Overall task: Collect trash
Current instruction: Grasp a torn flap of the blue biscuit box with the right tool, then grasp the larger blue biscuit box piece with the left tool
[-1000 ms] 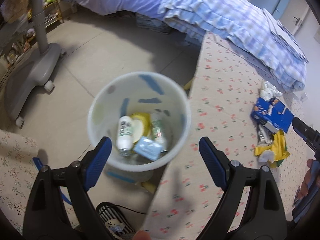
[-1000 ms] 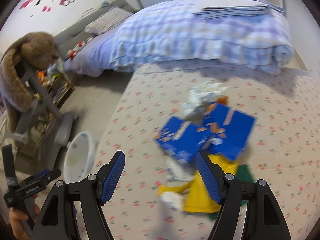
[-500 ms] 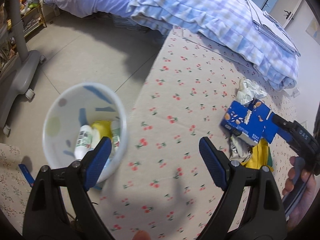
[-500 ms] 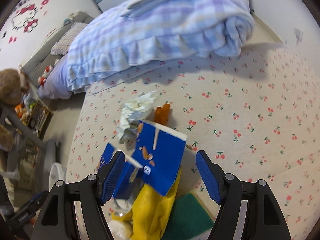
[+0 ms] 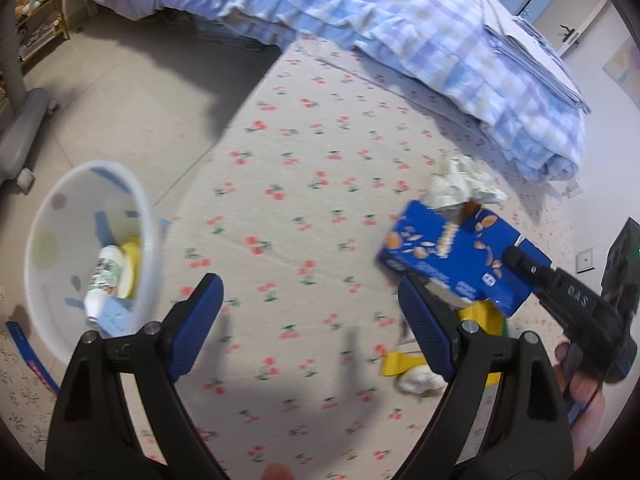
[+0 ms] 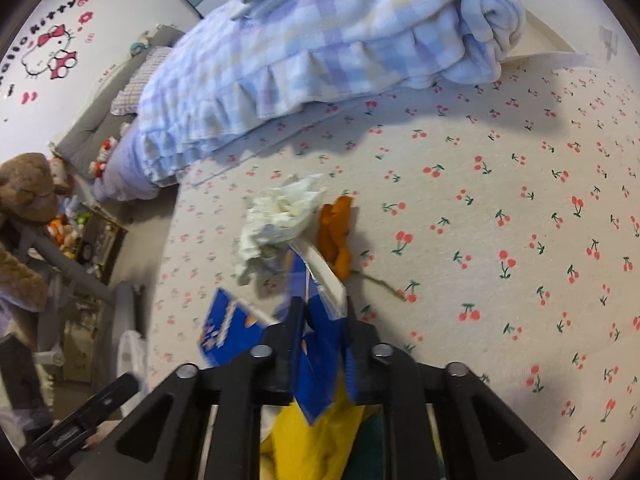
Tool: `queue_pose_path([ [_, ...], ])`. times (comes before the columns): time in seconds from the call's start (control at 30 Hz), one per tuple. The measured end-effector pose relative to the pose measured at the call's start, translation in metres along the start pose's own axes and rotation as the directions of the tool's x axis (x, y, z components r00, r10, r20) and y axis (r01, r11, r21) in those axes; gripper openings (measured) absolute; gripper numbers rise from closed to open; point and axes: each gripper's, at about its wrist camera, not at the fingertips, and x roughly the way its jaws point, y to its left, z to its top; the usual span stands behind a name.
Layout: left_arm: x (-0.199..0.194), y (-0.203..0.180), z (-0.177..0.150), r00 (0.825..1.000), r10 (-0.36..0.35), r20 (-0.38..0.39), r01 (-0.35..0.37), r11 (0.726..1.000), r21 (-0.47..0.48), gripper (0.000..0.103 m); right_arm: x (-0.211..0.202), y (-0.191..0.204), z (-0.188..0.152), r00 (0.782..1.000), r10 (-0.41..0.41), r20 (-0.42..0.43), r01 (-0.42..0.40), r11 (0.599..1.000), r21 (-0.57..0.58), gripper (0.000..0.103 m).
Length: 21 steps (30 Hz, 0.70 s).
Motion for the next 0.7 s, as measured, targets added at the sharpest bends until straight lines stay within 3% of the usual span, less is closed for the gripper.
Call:
queue_pose_path([
  [0.2, 0.013, -0.031, 0.002, 0.998, -0.059, 0.006, 0.059, 0.998, 0.007, 0.089, -0.04, 0.007, -0.005, 0.998, 0.02, 0.065, -0.017, 0.998, -0.059, 0.011],
  [0.3, 0.02, -0.048, 0.004, 0.998, -0.054, 0.023, 0.054, 0.998, 0.023, 0.089, -0.059, -0.003, -0.007, 0.995, 0.031, 0.091, -0.027, 0.998, -0.05, 0.011],
  [0.57, 0.045, -0.091, 0.007, 0.999, 0.001, 0.035, -0.009, 0.973, 0.229, 0.089, -0.095, -0.057, -0.009, 0.992, -0.003, 0.126, 0.0, 1.0, 0.024, 0.011],
  [0.7, 0.057, -0.096, 0.01, 1.0, -0.012, 0.014, 0.008, 0.954, 0.299, 0.089, -0.102, -0.079, -0.009, 0.992, -0.015, 0.121, 0.008, 0.998, 0.058, 0.011],
])
